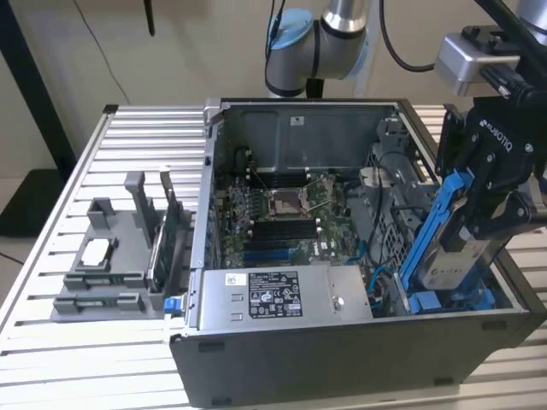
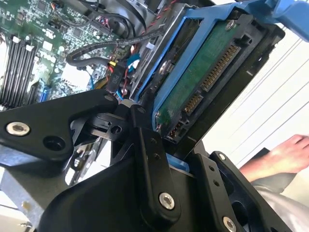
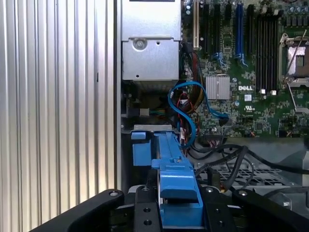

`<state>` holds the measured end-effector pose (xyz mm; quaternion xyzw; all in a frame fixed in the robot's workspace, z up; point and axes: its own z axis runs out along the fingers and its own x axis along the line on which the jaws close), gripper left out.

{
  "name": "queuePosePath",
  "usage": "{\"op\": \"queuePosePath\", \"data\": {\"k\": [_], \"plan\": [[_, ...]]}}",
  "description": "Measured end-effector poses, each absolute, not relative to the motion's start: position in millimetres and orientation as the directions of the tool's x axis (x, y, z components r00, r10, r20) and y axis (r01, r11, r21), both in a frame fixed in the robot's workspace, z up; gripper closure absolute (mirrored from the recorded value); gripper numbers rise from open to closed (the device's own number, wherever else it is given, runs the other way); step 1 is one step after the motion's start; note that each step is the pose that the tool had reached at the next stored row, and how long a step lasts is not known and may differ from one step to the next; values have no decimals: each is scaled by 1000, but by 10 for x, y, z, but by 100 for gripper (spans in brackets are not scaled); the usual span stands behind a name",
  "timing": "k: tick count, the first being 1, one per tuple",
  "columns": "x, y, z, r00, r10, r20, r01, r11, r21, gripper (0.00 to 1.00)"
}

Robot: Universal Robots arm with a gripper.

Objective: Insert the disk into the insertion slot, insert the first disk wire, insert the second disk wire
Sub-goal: 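Insert the disk into the insertion slot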

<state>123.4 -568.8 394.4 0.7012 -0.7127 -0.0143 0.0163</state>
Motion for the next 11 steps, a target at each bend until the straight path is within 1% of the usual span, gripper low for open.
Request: {"op": "queuePosePath", "data": {"k": [11], "plan": [[1234, -5688, 3870, -16, -1000, 3, -999, 16, 43, 68]]}}
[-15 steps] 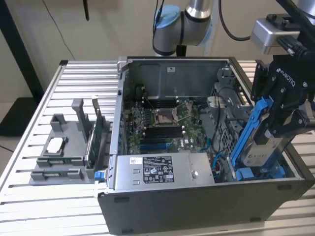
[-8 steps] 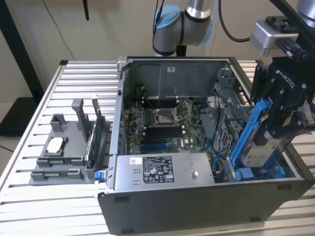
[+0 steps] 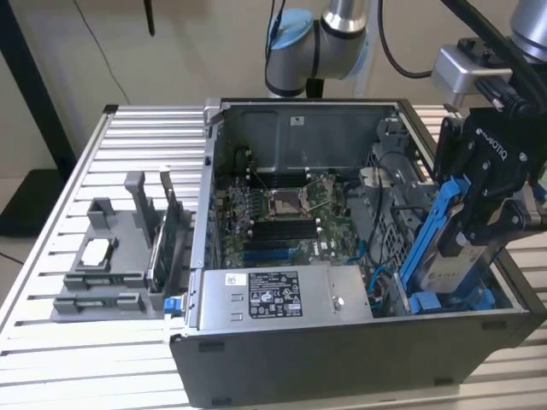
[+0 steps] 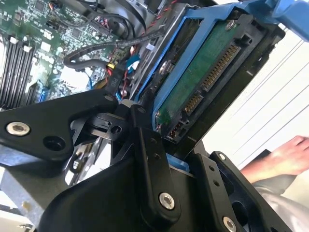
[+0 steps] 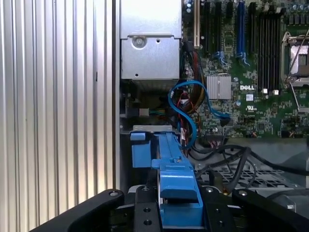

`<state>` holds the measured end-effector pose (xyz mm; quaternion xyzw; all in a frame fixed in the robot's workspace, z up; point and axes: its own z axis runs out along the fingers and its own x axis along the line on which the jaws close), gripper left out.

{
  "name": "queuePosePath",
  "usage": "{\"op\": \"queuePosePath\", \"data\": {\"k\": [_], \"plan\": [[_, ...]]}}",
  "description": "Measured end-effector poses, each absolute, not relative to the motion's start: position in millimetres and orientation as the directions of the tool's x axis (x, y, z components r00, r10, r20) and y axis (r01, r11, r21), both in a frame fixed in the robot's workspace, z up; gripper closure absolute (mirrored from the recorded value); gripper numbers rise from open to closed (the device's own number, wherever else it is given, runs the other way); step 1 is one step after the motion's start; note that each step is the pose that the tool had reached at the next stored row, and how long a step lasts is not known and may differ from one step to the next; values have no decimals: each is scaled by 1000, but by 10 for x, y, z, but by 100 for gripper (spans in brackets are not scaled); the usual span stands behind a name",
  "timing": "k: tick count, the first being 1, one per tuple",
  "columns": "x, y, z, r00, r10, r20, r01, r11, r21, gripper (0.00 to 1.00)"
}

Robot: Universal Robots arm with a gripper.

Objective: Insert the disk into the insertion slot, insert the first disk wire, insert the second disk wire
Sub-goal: 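Insert the disk into the insertion slot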

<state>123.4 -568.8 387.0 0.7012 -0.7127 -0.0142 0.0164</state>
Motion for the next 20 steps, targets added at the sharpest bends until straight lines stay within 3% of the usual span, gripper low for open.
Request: {"op": "queuePosePath", "data": {"k": [7, 9, 10, 20], "plan": [[1234, -5688, 3837, -16, -1000, 4, -999, 16, 43, 68], [1234, -5688, 3836, -16, -1000, 4, -999, 16, 43, 66], [1234, -5688, 3836, -16, -1000, 3, -999, 16, 43, 60], [1234, -5688, 3835, -16, -1000, 3, -999, 16, 43, 58]]}}
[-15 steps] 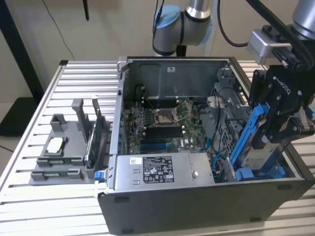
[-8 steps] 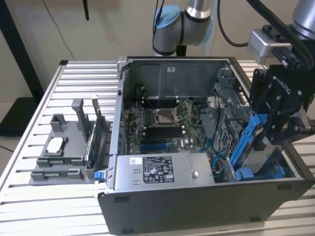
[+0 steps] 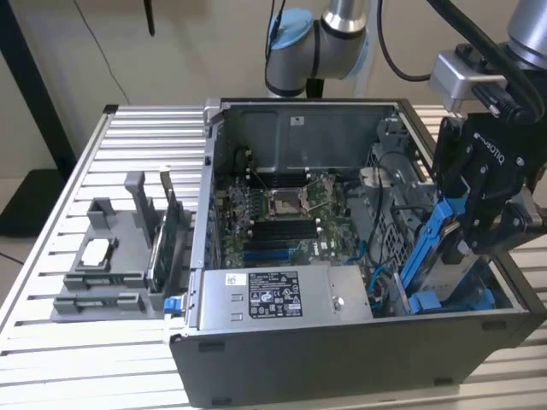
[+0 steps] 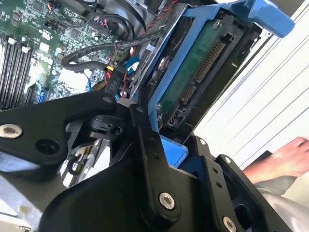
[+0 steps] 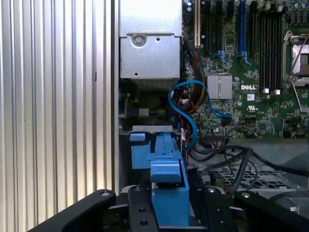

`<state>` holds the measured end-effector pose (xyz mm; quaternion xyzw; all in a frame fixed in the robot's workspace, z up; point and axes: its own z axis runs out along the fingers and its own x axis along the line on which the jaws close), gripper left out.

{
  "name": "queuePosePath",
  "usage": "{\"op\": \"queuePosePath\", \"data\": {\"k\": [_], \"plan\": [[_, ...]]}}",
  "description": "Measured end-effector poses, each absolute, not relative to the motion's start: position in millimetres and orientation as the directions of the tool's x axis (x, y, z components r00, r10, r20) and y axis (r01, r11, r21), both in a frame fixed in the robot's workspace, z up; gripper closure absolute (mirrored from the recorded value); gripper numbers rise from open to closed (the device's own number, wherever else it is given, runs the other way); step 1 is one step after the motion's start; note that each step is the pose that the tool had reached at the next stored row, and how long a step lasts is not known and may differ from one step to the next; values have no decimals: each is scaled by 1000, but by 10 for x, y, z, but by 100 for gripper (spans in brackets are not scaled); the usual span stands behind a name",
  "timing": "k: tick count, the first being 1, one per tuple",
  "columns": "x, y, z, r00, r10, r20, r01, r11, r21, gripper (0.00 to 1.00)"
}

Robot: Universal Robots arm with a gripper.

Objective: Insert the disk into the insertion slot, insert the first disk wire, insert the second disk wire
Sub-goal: 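Insert the disk into the insertion slot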

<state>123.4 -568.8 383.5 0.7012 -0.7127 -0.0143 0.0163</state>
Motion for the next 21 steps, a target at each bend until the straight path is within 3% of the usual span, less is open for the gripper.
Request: {"op": "queuePosePath", "data": {"k": [1, 3, 4, 5, 8, 10, 21], "plan": [[1234, -5688, 3836, -16, -1000, 3, -999, 16, 43, 53], [1234, -5688, 3835, -16, -1000, 3, -999, 16, 43, 53], [1234, -5688, 3835, -16, -1000, 3, -999, 16, 43, 46], [1234, -5688, 3835, -16, -1000, 3, -999, 16, 43, 46], [1234, -5688, 3836, -16, -1000, 3, -999, 16, 43, 55], [1234, -5688, 3835, -16, -1000, 3, -999, 16, 43, 67], [1231, -5688, 3837, -16, -1000, 3, -999, 16, 43, 68]]}}
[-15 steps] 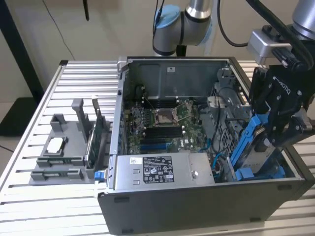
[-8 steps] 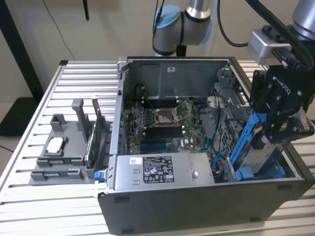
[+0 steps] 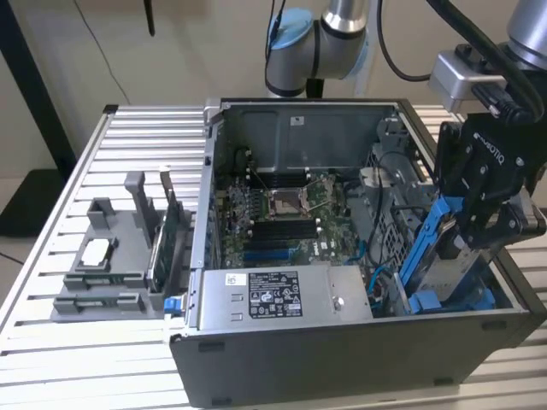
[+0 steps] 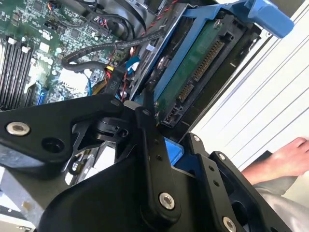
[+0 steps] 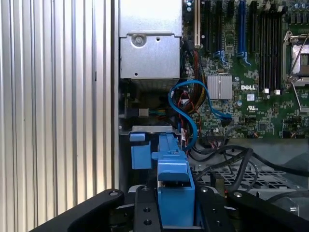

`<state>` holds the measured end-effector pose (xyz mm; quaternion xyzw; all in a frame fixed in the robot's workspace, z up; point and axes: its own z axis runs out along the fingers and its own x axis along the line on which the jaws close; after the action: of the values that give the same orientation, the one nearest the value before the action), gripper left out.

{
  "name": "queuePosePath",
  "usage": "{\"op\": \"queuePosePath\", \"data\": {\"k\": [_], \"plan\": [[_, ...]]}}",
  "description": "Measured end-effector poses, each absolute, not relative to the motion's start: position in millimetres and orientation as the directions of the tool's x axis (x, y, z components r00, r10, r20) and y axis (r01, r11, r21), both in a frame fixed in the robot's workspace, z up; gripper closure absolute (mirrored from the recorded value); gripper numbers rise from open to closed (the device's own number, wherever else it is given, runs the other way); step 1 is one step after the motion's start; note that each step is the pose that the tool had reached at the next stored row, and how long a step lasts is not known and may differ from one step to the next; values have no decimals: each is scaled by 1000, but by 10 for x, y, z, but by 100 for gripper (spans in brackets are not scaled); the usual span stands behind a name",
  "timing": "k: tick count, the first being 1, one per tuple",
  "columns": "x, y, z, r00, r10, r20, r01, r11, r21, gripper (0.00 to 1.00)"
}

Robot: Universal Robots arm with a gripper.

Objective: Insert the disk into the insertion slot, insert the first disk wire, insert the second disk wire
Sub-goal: 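Insert the disk into the insertion slot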

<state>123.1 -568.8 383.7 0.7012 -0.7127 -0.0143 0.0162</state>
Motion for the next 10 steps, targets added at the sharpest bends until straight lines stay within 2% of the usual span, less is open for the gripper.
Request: {"op": "queuePosePath", "data": {"k": [1, 2, 3, 4, 10], "plan": [[1229, -5688, 3837, -16, -1000, 2, -999, 16, 43, 66], [1227, -5688, 3837, -16, -1000, 1, -999, 16, 43, 60], [1225, -5687, 3837, -16, -1000, 0, -999, 16, 43, 60], [1224, -5687, 3836, -16, -1000, -1, -999, 16, 42, 54], [1220, -5688, 3838, -16, -1000, -2, -999, 16, 42, 54]]}}
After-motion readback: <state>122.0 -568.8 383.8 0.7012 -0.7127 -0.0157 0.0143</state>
